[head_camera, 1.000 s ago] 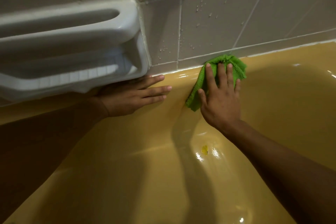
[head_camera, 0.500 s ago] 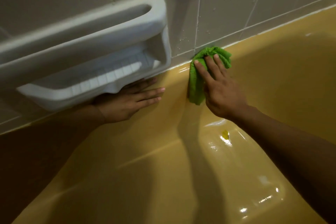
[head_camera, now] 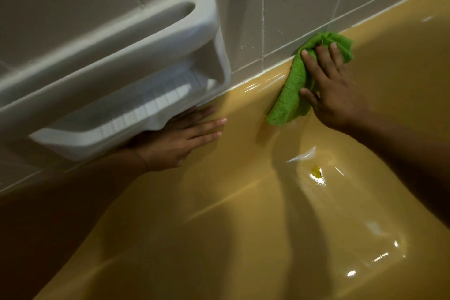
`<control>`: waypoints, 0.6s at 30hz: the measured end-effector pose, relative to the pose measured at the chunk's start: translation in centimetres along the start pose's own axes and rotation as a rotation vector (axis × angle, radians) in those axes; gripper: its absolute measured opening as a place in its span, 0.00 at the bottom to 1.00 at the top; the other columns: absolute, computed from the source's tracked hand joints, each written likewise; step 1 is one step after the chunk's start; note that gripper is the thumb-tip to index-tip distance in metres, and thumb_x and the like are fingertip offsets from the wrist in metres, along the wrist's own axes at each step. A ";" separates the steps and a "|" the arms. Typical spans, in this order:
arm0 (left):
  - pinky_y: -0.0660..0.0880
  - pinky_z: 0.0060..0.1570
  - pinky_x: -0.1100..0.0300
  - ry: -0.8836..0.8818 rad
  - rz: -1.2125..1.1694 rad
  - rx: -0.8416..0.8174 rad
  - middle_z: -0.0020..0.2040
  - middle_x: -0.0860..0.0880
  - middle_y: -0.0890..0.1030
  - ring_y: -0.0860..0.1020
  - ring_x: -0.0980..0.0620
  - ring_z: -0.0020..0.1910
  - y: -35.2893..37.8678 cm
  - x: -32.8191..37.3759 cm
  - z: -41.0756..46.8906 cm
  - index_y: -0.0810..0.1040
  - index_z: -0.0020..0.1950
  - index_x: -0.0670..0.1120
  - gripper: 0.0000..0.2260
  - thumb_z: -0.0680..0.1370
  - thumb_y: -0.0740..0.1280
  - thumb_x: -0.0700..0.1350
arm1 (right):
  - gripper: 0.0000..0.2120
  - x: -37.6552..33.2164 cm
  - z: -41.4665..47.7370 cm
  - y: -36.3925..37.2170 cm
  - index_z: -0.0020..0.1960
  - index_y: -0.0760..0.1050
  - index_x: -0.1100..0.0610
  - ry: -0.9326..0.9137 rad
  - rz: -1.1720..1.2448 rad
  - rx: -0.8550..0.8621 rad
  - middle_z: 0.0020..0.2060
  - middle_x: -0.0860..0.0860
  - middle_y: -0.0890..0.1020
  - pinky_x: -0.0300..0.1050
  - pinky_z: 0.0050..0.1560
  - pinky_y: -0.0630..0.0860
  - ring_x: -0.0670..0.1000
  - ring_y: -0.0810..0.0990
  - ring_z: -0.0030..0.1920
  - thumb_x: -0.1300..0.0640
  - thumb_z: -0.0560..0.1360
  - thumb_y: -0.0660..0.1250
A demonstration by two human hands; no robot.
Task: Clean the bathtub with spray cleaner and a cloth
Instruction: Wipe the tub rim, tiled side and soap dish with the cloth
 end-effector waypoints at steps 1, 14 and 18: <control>0.51 0.81 0.43 -0.002 -0.001 0.000 0.83 0.46 0.60 0.54 0.40 0.83 0.0 0.0 0.1 0.68 0.80 0.45 0.33 0.74 0.66 0.32 | 0.34 -0.4 0.0 0.2 0.83 0.42 0.44 0.027 0.028 0.023 0.83 0.49 0.42 0.61 0.78 0.51 0.55 0.37 0.82 0.41 0.83 0.54; 0.49 0.81 0.47 -0.003 -0.016 0.050 0.82 0.45 0.61 0.55 0.41 0.83 0.1 -0.1 -0.9 0.70 0.78 0.44 0.37 0.69 0.72 0.31 | 0.29 -11.2 -2.3 4.1 0.83 0.50 0.49 0.073 0.144 0.177 0.83 0.54 0.48 0.60 0.77 0.60 0.58 0.40 0.82 0.51 0.85 0.56; 0.47 0.82 0.50 0.013 -0.036 0.060 0.81 0.45 0.64 0.56 0.40 0.82 0.0 -0.4 -3.6 0.73 0.76 0.43 0.29 0.74 0.66 0.32 | 0.28 -13.8 -3.0 4.7 0.83 0.51 0.48 0.090 0.147 0.188 0.83 0.53 0.49 0.59 0.76 0.64 0.57 0.40 0.82 0.52 0.85 0.55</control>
Point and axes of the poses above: each hand's wrist, its own z-axis towards the middle knuckle, its own y-axis out of the palm, x = y × z, the point moved 6 cm from there along z, towards the middle knuckle
